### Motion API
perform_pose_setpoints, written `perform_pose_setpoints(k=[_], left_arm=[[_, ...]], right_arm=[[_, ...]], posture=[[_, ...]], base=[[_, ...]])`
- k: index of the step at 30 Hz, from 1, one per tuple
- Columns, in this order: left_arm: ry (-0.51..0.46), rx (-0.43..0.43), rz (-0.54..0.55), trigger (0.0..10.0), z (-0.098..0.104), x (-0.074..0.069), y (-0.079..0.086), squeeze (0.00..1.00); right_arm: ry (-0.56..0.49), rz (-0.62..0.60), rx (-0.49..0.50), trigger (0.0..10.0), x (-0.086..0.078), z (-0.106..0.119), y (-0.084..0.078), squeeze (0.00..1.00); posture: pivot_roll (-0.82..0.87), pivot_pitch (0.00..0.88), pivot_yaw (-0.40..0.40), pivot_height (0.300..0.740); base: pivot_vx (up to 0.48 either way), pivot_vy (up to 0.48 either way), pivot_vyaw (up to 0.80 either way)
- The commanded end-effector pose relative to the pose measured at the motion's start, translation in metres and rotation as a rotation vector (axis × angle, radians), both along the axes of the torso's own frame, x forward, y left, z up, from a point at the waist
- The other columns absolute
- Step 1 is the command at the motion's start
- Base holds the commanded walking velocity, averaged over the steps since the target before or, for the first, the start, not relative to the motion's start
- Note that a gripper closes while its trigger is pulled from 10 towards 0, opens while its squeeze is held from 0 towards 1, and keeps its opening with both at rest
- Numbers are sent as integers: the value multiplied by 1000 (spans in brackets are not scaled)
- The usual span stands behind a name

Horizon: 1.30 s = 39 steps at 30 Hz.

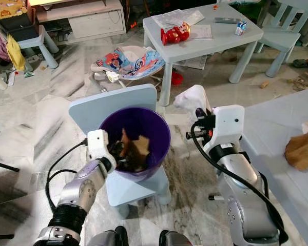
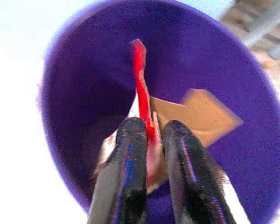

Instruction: Picking trash to rubbish bin

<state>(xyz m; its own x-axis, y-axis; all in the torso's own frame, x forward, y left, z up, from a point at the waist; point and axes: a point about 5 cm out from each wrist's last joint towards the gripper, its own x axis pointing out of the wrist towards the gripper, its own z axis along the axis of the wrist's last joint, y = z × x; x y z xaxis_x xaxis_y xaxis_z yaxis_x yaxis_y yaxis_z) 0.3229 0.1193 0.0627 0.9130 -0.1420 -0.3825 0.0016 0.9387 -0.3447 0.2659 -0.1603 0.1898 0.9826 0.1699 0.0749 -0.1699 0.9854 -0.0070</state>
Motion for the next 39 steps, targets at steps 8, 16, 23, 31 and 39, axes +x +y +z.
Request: perform_pose_setpoints(k=[8,16,23,31,39], left_arm=[[31,5,56,10000,-10,-10,19,1000],[-62,157,78,10000,11,-36,38,1000],[-65,251,129,10000,19,-78,56,1000],[24,299,136,10000,17,-128,67,1000],[74,293,108,10000,18,-143,71,1000]], right_arm=[[-10,11,17,10000,6,1,5,0],[4,29,68,10000,21,-9,17,0],[74,104,173,10000,45,-31,47,0],[188,189,231,10000,67,-65,80,0],[253,230,194,10000,74,-88,96,0]], posture=[[-66,193,5,740],[35,182,18,740],[154,176,14,740],[245,176,4,740],[328,184,-14,740]], base=[[0,0,0],[0,0,0],[0,0,0],[0,0,0],[0,0,0]])
